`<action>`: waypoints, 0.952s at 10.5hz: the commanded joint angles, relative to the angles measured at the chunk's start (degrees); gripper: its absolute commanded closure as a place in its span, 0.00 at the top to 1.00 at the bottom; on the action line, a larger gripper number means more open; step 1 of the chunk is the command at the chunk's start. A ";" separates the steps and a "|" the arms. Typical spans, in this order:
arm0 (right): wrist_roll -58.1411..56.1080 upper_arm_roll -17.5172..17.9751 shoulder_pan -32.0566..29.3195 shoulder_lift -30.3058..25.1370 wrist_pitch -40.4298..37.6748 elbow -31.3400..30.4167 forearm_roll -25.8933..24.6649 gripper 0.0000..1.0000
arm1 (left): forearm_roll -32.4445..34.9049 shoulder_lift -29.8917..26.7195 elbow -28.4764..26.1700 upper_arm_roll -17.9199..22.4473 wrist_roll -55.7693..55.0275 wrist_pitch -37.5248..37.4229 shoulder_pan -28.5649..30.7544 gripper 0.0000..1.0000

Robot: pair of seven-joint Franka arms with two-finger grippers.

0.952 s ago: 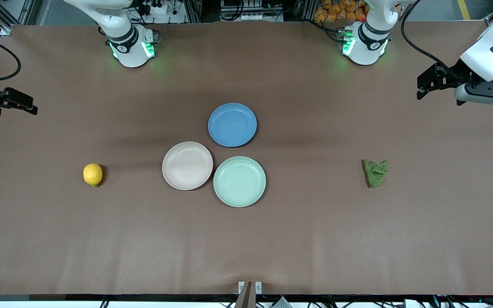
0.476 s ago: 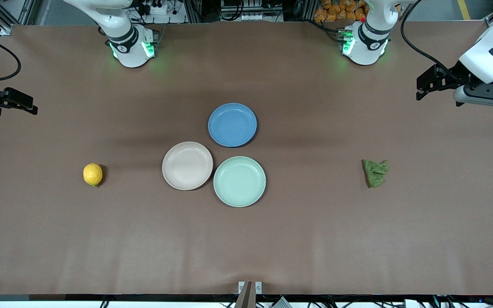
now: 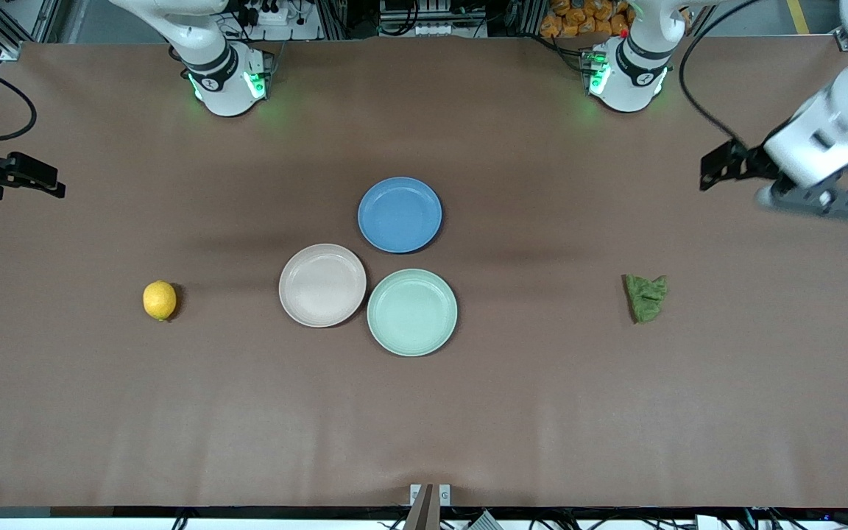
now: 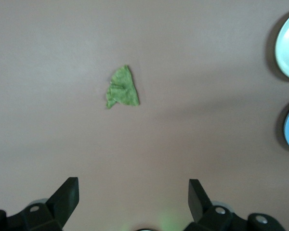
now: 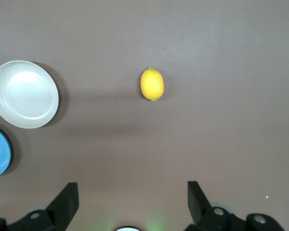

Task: Place lemon and lettuce in plates
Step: 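Move the left gripper toward the lettuce while the right gripper approaches the lemon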

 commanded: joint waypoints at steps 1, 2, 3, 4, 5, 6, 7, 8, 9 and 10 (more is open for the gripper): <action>-0.16 0.60 -1.82 -0.69 3.25 -3.60 1.03 1.00 | 0.06 8.84 3.02 -0.06 -0.07 2.79 0.07 1.00; -0.16 0.60 -1.74 -0.51 5.36 -4.92 1.03 1.00 | 0.67 10.51 3.03 -0.06 -0.25 4.81 -0.02 1.00; -0.16 0.60 -1.65 0.62 7.73 -6.23 1.03 1.00 | 1.55 12.18 3.03 -0.15 -0.42 6.74 -0.19 1.00; -0.16 0.60 -1.57 2.29 9.93 -7.38 1.03 1.00 | 1.64 14.63 3.03 -0.15 -0.51 8.59 -0.37 1.00; -0.16 0.60 -1.57 3.69 12.13 -8.35 1.03 1.00 | 2.08 17.35 3.03 -0.06 -0.51 11.05 -0.46 1.00; -0.25 0.60 -1.57 5.62 13.45 -8.70 1.03 1.00 | 2.52 19.12 2.60 -0.06 -0.51 13.85 -0.11 1.00; -0.25 0.60 -1.65 7.56 15.90 -9.32 1.03 1.00 | 2.70 20.88 2.42 -0.06 -0.51 15.88 -0.02 1.00; -0.25 0.60 -1.65 8.53 20.89 -11.93 1.03 1.00 | 4.44 22.12 2.15 -0.15 -0.51 17.73 -0.02 1.00; -0.34 0.60 -1.74 9.41 25.81 -14.48 0.94 1.00 | 4.63 23.09 1.28 -0.15 -0.86 19.84 -0.36 1.00; -0.95 0.60 -1.92 10.12 28.47 -15.81 0.94 1.00 | 4.63 23.18 -0.64 -0.23 -2.86 22.56 -0.54 1.00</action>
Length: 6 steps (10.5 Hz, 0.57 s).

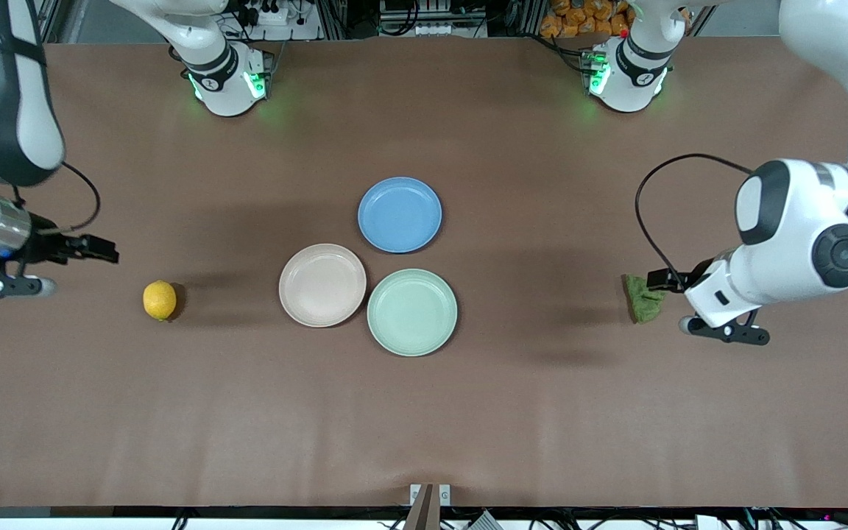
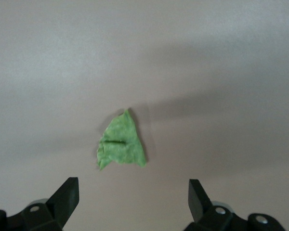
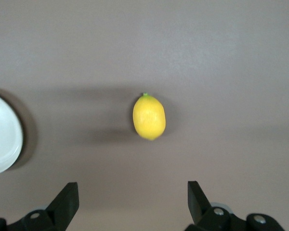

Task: Place lemon and lettuce in plates
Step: 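Move the left gripper toward the lettuce while the right gripper approaches the lemon, then lower the left gripper onto the lettuce while the right gripper lowers onto the lemon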

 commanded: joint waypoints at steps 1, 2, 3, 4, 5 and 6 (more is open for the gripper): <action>-1.21 0.61 -1.18 1.52 8.65 -4.96 0.86 1.00 | 1.72 0.78 -4.32 -0.25 -4.36 7.82 -1.31 1.00; -1.21 0.61 -1.18 2.13 11.72 -6.53 0.86 1.00 | 1.72 1.22 -5.74 -0.25 -4.55 9.86 -1.40 1.00; -1.30 0.61 -1.18 2.84 14.97 -8.20 0.86 1.00 | 1.89 2.18 -6.02 -0.25 -4.46 10.67 -1.40 1.00; -2.08 0.61 -1.35 3.54 17.35 -9.18 0.86 1.00 | 2.59 3.32 -6.02 -0.25 -4.55 11.72 -1.66 1.00; -2.44 0.61 -1.70 4.50 19.11 -9.71 0.86 1.00 | 3.56 4.72 -6.02 -0.17 -4.63 12.25 -2.62 1.00; -2.53 0.61 -1.79 5.82 20.35 -9.71 0.86 1.00 | 6.00 5.69 -6.11 -0.17 -5.16 12.26 -2.81 1.00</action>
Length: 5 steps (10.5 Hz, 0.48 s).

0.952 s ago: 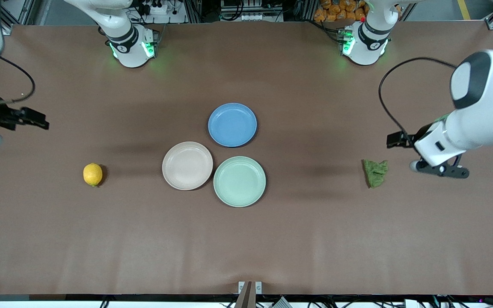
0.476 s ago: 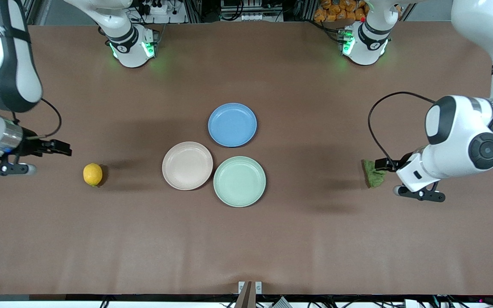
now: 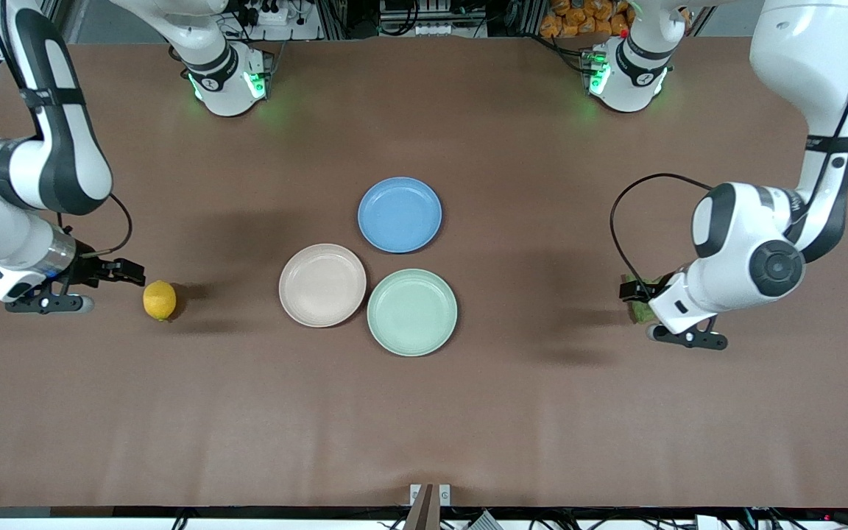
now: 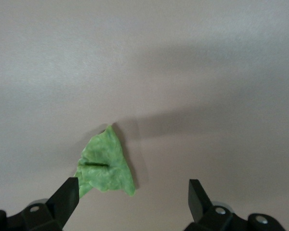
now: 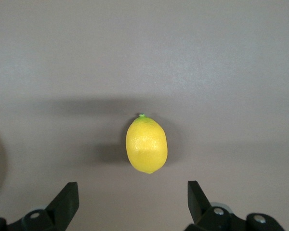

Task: Place lemon and lettuce in plates
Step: 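Lower the left gripper onto the lettuce while the right gripper lowers onto the lemon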

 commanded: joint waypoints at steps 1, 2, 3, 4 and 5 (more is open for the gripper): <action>-1.75 0.67 -1.31 3.22 4.58 -1.10 0.86 1.00 | 7.32 3.04 -0.15 -0.06 -2.78 1.48 -0.92 1.00; -2.27 0.67 -1.48 5.15 6.60 -1.02 0.77 1.00 | 7.52 4.26 -0.24 0.03 -2.96 2.87 -0.92 1.00; -4.10 0.67 -2.44 7.34 9.84 -1.19 0.68 1.00 | 7.61 5.23 -0.24 0.03 -3.40 3.76 -0.83 1.00; -5.69 0.67 -3.32 9.28 12.30 -1.19 0.68 1.00 | 8.04 5.85 -0.33 0.03 -3.40 4.03 -0.22 1.00; -5.88 0.67 -3.41 10.25 13.37 -1.28 0.68 1.00 | 8.40 6.12 -1.02 0.03 -3.40 5.16 0.57 1.00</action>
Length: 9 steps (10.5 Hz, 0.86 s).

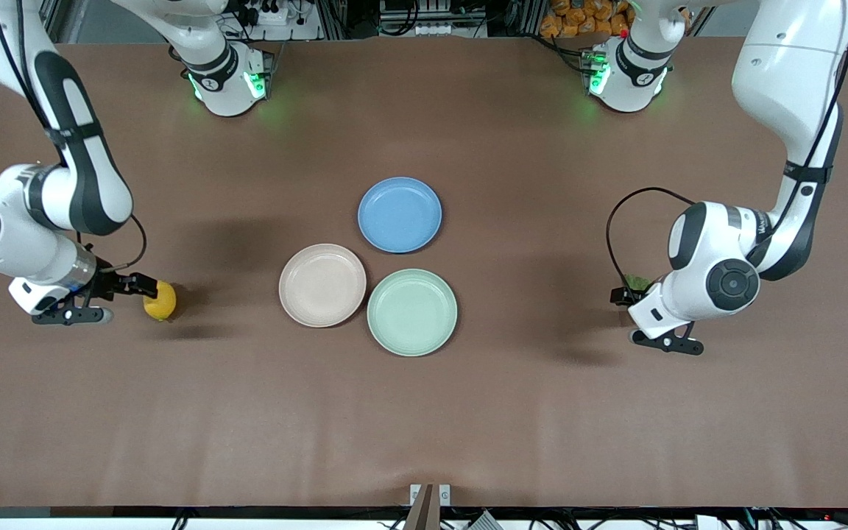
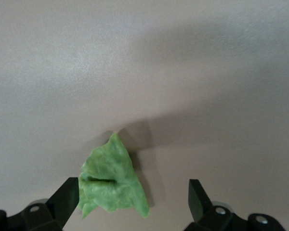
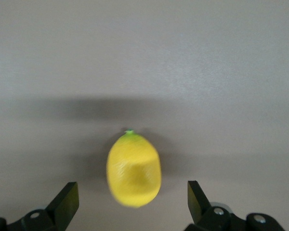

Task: Place lemon and lettuce in plates
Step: 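Lower the left gripper onto the lettuce while the right gripper lowers onto the lemon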

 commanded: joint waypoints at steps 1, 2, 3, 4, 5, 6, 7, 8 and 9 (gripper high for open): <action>-2.81 0.71 -2.00 3.88 3.96 0.21 0.77 1.00 | 2.42 1.48 -0.89 -0.10 -1.62 2.30 1.32 1.00; -2.81 0.71 -2.18 4.50 4.57 0.13 0.77 1.00 | 2.42 2.01 -0.89 -0.10 -1.88 2.30 1.23 1.00; -2.81 0.79 -2.18 4.94 5.10 -0.13 0.77 1.00 | 2.42 2.71 -0.89 -0.10 -2.41 2.30 1.23 1.00; -2.81 0.71 -2.09 5.12 5.10 -0.14 0.85 1.00 | 2.42 2.80 -0.89 -0.10 -2.85 2.30 1.15 1.00; -2.81 0.79 -2.09 5.47 5.19 -0.14 0.86 1.00 | 2.42 3.32 -0.89 -0.01 -3.03 2.30 1.14 1.00; -2.81 0.79 -2.09 5.64 5.19 -0.14 0.86 1.00 | 2.85 3.68 -0.89 -0.01 -3.12 2.30 1.06 1.00; -2.81 0.79 -2.09 5.91 5.19 -0.14 0.86 1.00 | 3.55 4.03 -1.24 -0.01 -3.12 2.30 1.14 1.00; -2.81 0.79 -2.09 6.17 5.45 -0.14 0.86 1.00 | 3.56 4.12 -1.51 -0.01 -3.12 2.30 1.14 1.00; -2.81 0.79 -2.09 6.43 5.63 -0.14 0.86 1.00 | 3.65 4.12 -1.60 -0.01 -3.12 2.22 1.14 1.00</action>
